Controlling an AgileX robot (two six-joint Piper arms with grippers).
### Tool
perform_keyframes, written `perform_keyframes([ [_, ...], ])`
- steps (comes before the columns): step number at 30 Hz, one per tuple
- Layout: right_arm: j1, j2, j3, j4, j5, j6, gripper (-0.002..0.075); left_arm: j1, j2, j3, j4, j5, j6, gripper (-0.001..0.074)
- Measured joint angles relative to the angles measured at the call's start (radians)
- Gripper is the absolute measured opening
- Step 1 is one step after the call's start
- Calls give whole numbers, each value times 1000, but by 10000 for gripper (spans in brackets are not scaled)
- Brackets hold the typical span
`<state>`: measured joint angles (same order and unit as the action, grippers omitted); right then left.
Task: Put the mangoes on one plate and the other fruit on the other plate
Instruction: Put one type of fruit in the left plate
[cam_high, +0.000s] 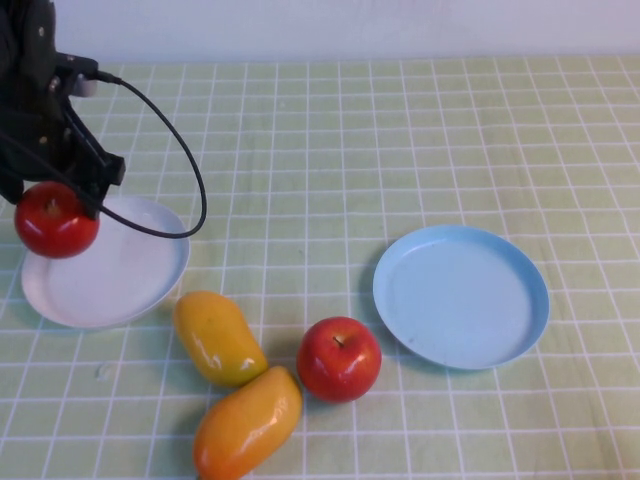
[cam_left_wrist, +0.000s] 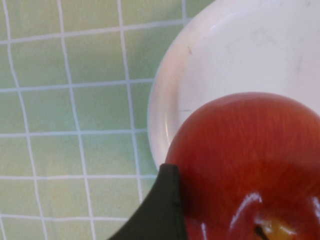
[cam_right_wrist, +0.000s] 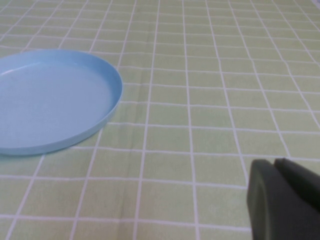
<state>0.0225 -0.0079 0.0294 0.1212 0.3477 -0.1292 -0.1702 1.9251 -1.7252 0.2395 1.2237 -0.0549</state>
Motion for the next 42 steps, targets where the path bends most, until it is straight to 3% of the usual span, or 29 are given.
perform_keyframes([
  [9, 0, 0, 0, 0, 0, 0, -16, -11, 25, 15, -60, -34, -13, 668],
  [17, 0, 0, 0, 0, 0, 0, -16, -51, 42, 140, 118, -49, -78, 668],
  [27, 0, 0, 0, 0, 0, 0, -16, -49, 40, 142, 24, -125, -113, 669],
  [34, 0, 0, 0, 0, 0, 0, -16, -49, 34, 142, -130, -176, 24, 669],
  [42, 0, 0, 0, 0, 0, 0, -17, -49, 41, 76, -118, -40, 77, 669],
])
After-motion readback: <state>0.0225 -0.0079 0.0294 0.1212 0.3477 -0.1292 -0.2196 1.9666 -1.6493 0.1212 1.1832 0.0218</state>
